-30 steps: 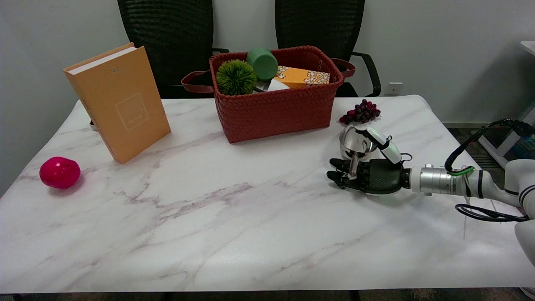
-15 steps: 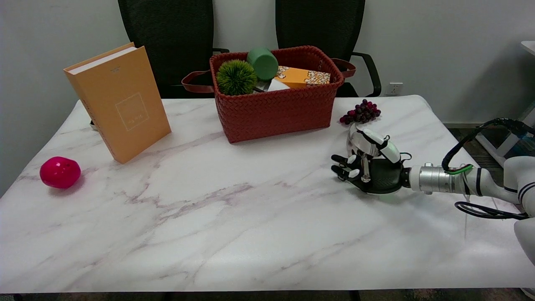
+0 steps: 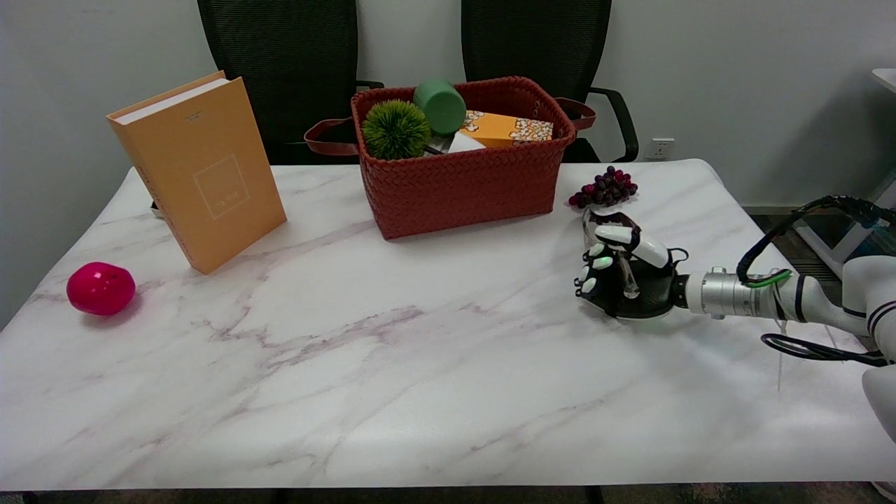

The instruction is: Pick up the stainless steel scoop.

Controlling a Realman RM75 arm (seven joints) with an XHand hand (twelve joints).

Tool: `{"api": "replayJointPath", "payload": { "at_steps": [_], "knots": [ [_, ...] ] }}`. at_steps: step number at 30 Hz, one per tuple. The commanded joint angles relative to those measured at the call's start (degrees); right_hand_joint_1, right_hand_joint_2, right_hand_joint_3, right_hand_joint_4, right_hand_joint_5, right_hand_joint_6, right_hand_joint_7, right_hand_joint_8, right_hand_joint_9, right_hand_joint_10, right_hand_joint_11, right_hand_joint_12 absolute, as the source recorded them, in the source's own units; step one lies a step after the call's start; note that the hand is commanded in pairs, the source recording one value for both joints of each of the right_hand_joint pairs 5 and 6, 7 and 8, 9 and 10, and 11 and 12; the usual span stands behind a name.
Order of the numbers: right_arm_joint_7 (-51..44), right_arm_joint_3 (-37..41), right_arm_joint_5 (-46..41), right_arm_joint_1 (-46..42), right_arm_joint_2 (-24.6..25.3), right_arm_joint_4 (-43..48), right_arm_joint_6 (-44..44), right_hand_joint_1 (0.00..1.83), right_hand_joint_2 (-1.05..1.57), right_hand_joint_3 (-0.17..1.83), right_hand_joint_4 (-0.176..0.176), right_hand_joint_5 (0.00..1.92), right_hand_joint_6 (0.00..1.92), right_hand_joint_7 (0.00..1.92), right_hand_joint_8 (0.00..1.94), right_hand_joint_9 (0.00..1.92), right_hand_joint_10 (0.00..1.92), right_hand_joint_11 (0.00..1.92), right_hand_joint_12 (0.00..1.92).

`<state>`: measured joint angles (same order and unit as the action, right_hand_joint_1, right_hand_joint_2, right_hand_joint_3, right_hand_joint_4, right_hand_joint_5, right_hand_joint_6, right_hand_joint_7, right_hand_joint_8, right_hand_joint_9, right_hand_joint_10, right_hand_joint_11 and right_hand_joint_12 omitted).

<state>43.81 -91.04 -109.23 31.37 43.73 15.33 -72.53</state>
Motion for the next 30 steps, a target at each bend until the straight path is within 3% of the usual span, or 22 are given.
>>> {"api": "replayJointPath", "payload": {
  "at_steps": [1,17,21,30],
  "knots": [
    [-0.1,0.4,0.2,-0.1,-0.2,2.4,3.8,1.06,0.90,0.38,0.000,1.29,1.29,1.40,1.40,1.06,1.06,1.14,1.14],
    [-0.6,2.2,-0.3,-0.4,-0.3,6.1,6.8,1.04,1.26,0.44,0.000,1.35,1.35,1.50,1.50,1.08,1.08,1.14,1.14],
    [-0.6,2.4,0.0,-0.6,-0.4,7.0,7.6,0.97,1.34,0.55,0.000,1.42,1.42,1.57,1.57,1.13,1.13,1.11,1.11],
    [-2.4,2.6,-0.4,-0.9,-0.4,8.2,8.9,0.92,1.44,0.44,0.000,1.70,1.70,1.65,1.65,1.19,1.19,1.10,1.10]
  ]
}}
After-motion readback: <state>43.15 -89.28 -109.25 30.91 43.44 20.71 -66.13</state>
